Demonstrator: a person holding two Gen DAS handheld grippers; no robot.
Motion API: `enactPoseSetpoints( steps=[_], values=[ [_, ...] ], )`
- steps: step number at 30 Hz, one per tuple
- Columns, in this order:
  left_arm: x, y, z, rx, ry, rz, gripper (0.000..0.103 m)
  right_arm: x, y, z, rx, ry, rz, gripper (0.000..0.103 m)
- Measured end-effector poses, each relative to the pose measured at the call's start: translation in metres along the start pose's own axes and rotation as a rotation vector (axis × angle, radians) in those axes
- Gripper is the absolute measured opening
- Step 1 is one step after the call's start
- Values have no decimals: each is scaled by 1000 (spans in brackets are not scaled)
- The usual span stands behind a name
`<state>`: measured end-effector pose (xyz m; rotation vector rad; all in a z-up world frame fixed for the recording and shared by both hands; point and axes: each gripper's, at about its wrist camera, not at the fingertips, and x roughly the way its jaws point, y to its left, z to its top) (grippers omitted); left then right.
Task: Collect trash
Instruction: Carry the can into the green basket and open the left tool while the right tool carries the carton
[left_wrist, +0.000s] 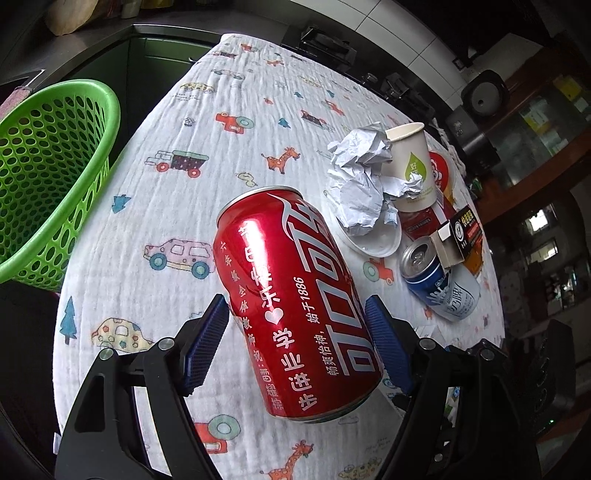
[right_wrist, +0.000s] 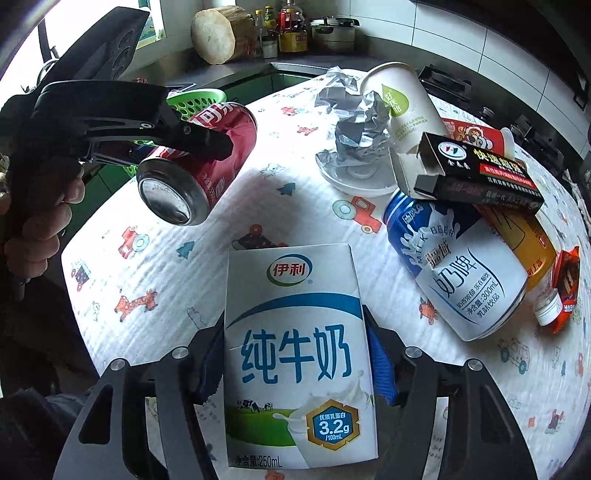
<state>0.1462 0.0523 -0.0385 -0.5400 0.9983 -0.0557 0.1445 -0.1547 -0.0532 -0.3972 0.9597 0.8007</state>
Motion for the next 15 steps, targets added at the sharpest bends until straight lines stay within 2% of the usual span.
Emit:
enactPoseSetpoints(
  steps=[6,11,15],
  values=[
    [-39,31,14,-12,-76,7,74,-2,27,33,-47,-29,27,62],
    [-79,82,38,-48,-161,97,74,6,56,71,-83,-54,61,62],
    [-96,136,65,-74,-184,174,74,18,80,106,-108,-71,91,62]
  ],
)
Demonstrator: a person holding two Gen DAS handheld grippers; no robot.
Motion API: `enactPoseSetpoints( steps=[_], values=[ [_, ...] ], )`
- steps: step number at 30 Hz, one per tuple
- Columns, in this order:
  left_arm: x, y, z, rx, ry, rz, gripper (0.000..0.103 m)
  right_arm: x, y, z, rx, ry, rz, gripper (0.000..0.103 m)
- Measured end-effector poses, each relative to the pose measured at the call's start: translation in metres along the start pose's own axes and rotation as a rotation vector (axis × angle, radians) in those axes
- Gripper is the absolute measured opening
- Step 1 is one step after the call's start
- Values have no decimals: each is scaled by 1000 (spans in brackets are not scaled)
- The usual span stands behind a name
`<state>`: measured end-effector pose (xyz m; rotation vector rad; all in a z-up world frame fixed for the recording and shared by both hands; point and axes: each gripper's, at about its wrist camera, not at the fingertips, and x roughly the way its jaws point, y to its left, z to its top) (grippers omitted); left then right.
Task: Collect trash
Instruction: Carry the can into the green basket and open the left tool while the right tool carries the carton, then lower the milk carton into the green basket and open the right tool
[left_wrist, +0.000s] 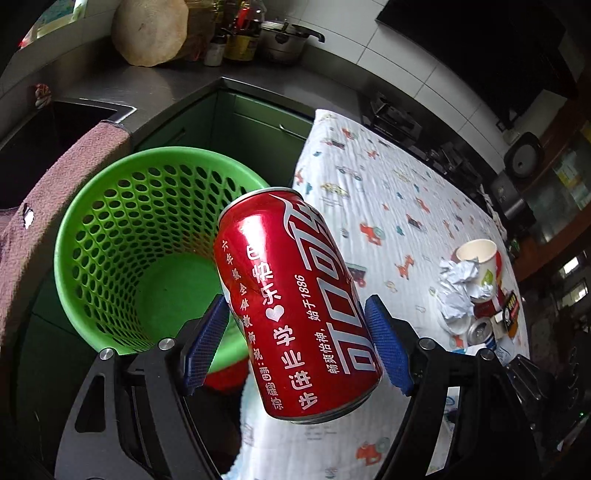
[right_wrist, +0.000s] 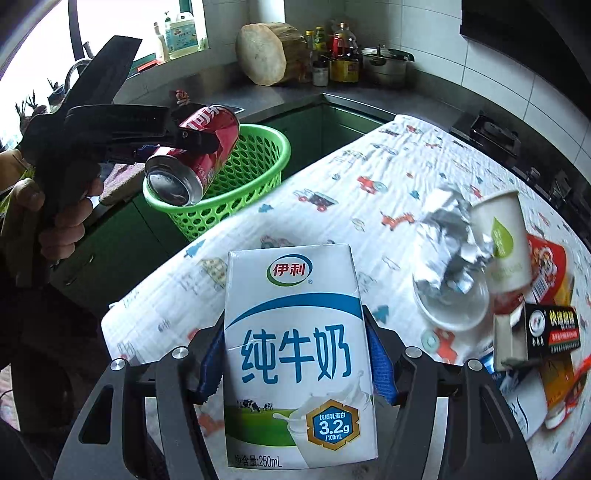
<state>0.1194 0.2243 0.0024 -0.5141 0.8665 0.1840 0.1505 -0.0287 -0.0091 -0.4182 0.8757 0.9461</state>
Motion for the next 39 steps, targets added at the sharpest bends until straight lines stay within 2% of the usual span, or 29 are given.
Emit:
enactPoseSetpoints(
  steps=[5,9,14,19,27,39],
  values=[
    [27,62,27,-26,42,119,74,29,20,47,-18,-7,35,62],
    [56,98,35,-41,107,153,75,55,32,83,-24,-2,53,62],
    [81,123,35,-55,143,187,75,86,44,119,-3,4,68,62],
    [97,123,37,14,144,256,74,113,49,142,21,14,79,62],
    [103,121,42,33,159,251,75,132,45,157,60,22,91,62],
    [48,135,41,8,51,287,78,158,61,180,70,19,107,63]
  ],
)
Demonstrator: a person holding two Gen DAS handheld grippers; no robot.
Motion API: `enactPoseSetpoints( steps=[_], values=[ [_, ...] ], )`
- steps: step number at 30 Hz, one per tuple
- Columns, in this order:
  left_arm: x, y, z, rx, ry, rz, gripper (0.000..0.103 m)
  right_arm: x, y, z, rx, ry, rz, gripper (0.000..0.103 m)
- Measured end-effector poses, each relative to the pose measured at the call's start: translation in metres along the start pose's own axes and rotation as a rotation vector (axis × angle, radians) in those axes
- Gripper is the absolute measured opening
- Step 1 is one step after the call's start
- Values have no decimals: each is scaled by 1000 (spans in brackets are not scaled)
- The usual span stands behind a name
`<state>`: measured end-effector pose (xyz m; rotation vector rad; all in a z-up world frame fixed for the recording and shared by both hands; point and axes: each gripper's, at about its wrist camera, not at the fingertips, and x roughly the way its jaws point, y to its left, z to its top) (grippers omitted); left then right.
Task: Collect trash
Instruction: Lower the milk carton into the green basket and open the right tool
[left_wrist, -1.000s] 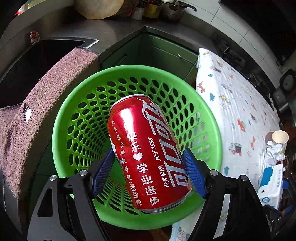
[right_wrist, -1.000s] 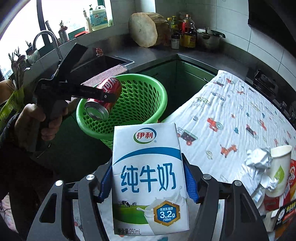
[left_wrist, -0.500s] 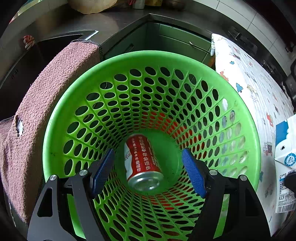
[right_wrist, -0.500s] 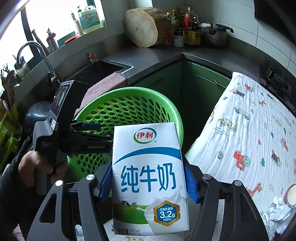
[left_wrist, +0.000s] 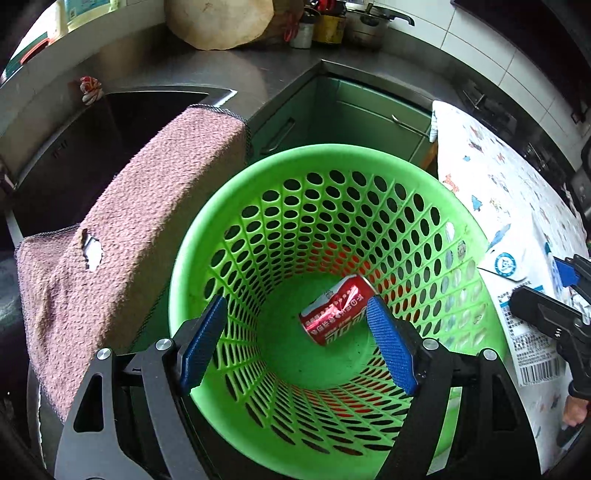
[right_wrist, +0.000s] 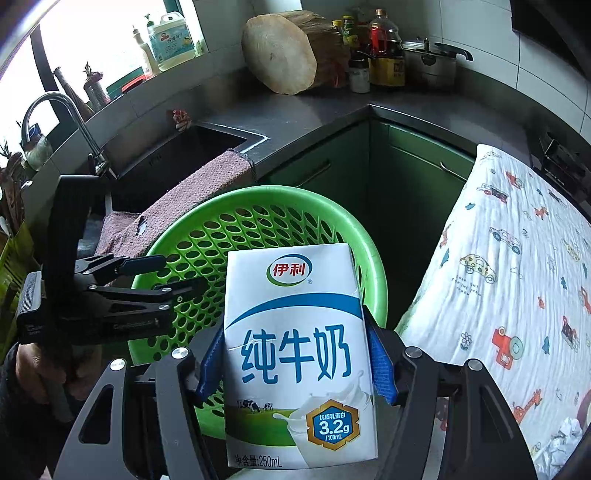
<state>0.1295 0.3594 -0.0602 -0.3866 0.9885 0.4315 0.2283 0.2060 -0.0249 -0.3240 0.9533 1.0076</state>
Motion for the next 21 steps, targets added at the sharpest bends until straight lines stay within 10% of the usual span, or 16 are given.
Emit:
enactPoseSetpoints(
  steps=[21],
  values=[
    [-52,3,-9,-10,-94,12,86,-40,6,-11,1,-81,-10,84]
  ],
)
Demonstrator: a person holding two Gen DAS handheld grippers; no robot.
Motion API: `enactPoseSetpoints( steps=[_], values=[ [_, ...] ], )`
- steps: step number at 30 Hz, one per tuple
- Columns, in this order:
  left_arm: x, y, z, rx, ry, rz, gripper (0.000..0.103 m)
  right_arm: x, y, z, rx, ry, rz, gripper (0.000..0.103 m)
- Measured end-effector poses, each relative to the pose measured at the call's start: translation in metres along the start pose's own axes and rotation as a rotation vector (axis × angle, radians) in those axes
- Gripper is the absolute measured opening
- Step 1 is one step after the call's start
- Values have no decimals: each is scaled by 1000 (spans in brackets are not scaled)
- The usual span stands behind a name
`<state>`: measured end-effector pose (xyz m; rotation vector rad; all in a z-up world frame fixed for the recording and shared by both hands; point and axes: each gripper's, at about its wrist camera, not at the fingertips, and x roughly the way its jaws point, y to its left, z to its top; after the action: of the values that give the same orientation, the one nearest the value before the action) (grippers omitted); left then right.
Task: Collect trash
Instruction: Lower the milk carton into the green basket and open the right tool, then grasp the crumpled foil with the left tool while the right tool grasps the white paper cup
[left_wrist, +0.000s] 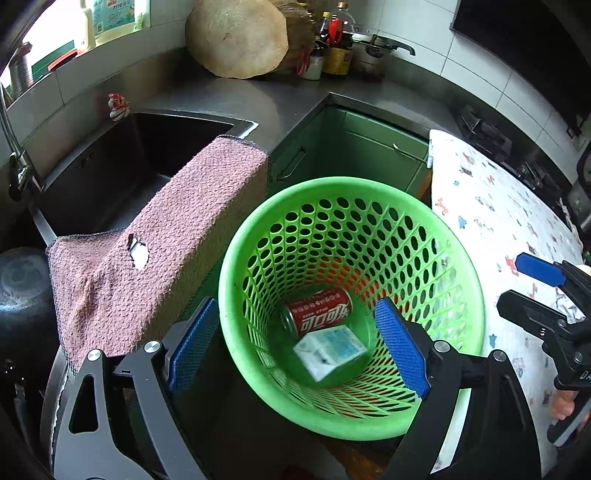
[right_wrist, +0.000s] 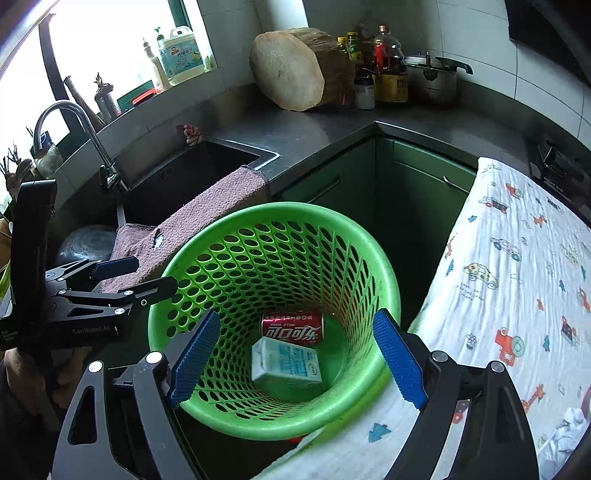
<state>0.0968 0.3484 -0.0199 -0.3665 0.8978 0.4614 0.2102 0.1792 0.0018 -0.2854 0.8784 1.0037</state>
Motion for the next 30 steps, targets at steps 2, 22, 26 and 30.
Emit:
enactPoseSetpoints(
  steps=[2,22,26,30],
  values=[
    [-3,-12,-1,19,-6,-9,87,-17,-9,-8,-1,-19,-31,85],
    [-14,-160,-20,166,9,-163,88,-169,-160,-89,78,-110,-340,89],
    [-11,-178,-20,182,18,-169,88,-171,-192,-93,75,-70,-376,89],
    [-4,-190,-20,187,41,-179,88,-165,-215,-97,59,-31,-366,88]
  ],
)
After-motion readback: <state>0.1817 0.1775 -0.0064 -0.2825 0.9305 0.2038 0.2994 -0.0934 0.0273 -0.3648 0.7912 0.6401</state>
